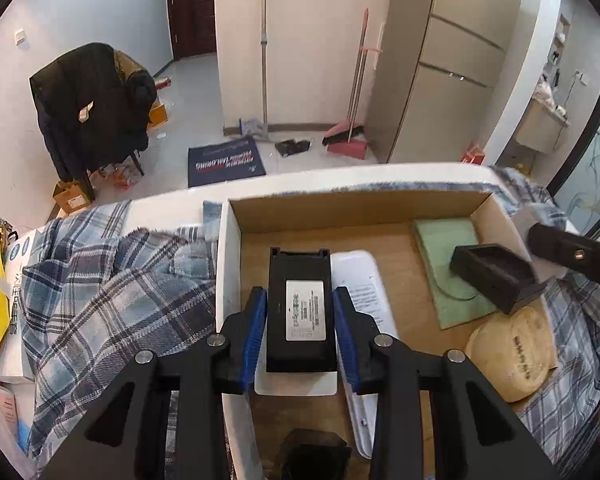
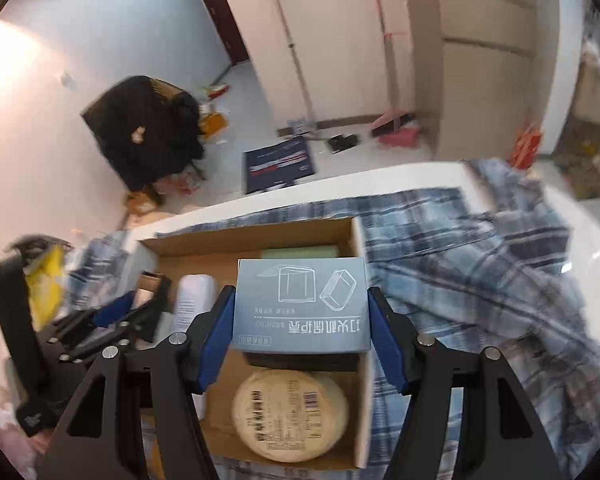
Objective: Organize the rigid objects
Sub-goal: 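Lower the battery pack and card box into the box and open both grippers, then move the left gripper to the orange soap box and grasp it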
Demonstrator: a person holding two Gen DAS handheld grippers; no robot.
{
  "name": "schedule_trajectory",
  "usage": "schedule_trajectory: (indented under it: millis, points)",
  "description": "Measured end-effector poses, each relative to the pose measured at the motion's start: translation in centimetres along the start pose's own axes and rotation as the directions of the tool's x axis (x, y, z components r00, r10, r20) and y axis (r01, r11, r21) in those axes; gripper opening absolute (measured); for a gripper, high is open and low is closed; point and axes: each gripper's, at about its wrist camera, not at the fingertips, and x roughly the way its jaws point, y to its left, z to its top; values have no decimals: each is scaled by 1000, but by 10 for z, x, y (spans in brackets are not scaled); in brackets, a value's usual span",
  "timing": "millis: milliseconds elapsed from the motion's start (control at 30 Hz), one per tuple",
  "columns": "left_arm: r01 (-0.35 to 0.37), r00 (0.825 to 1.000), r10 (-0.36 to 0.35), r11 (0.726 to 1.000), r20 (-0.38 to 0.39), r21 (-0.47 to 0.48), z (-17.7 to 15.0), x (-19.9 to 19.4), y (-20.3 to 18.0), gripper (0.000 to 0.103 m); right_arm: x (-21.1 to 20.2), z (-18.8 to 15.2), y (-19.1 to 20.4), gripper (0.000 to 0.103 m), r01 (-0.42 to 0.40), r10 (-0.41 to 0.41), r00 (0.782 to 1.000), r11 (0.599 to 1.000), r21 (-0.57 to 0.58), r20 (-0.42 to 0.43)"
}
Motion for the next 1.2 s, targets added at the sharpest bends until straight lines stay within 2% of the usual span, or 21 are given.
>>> schedule_trajectory:
  millis: [67, 100, 133, 167, 233, 300, 333, 400, 433, 467, 533, 667, 700, 733, 767, 867, 933, 1033, 1067, 1133, 1200]
  points:
    - [11, 999, -12, 1000, 48, 4, 2, -12, -1, 39, 3, -1, 1, 62, 56, -55, 998, 998, -34, 25]
    - [16, 997, -16, 1000, 73, 5, 3, -18, -1, 53, 5, -2, 3, 62, 71, -69, 997, 996, -50, 38]
    - [20, 994, -20, 1000, 104, 6, 4, -25, -2, 62, 7, -3, 4, 62, 62, -60, 998, 996, -60, 34]
    - [21, 988, -22, 1000, 153, 5, 4, -35, -3, 78, 9, -3, 5, 62, 40, -39, 999, 997, -62, 21]
    - [24, 973, -25, 1000, 228, 8, 3, -49, -5, 80, 12, -4, 7, 63, 0, 0, 1000, 998, -62, 4]
    - [29, 958, -31, 1000, 286, 12, 3, -63, -7, 82, 12, -5, 11, 63, 17, -16, 1000, 996, -85, 10]
    - [27, 946, -27, 1000, 322, 5, 3, -69, -8, 85, 13, -6, 12, 63, 21, -20, 1000, 995, -94, 12]
    - [8, 931, -5, 1000, 365, -8, 4, -77, -11, 101, 15, -7, 14, 63, 29, -29, 1000, 995, -98, 4]
    - [-4, 922, 6, 1000, 387, -7, 3, -80, -12, 103, 18, -8, 15, 63, 34, -35, 999, 994, -101, -2]
    - [-15, 909, 14, 1000, 417, -2, 1, -85, -14, 103, 20, -8, 15, 63, 33, -34, 999, 994, -105, -7]
    - [-32, 899, 23, 999, 438, 13, 0, -89, -17, 103, 25, -9, 15, 63, 26, -28, 999, 994, -106, -16]
    - [-31, 898, 18, 999, 440, 22, 1, -96, -18, 103, 26, -9, 12, 64, 34, -36, 999, 995, -97, -22]
    - [-34, 897, 23, 999, 441, 17, 2, -98, -18, 103, 25, -9, 12, 69, 59, -60, 998, 994, -95, -14]
    - [-49, 898, 45, 999, 439, -1, 1, -101, -18, 103, 24, -8, 13, 78, 89, -90, 996, 992, -92, 0]
    - [-65, 900, 67, 998, 430, -21, 0, -103, -19, 103, 20, -8, 13, 82, 97, -96, 995, 992, -87, 13]
    - [-48, 893, 54, 999, 447, -26, -6, -117, -24, 103, 1, -5, 17, 82, 65, -62, 997, 994, -83, 36]
    - [-77, 881, 75, 997, 467, -15, -8, -131, -28, 103, -21, -3, 22, 82, 57, -50, 996, 994, -96, 78]
    - [-118, 844, 105, 993, 526, -10, -15, -162, -33, 103, -65, -2, 31, 83, 74, -53, 982, 991, -111, 181]
    - [-114, 828, 104, 993, 551, -17, -18, -176, -33, 103, -80, -4, 32, 84, 68, -44, 976, 992, -110, 213]
    - [-87, 808, 91, 996, 583, -35, -26, -200, -32, 103, -107, -11, 36, 90, 55, -18, 965, 990, -133, 263]
    - [-72, 787, 113, 993, 606, -91, -40, -228, -32, 103, -132, -21, 40, 90, 75, -21, 952, 984, -164, 306]
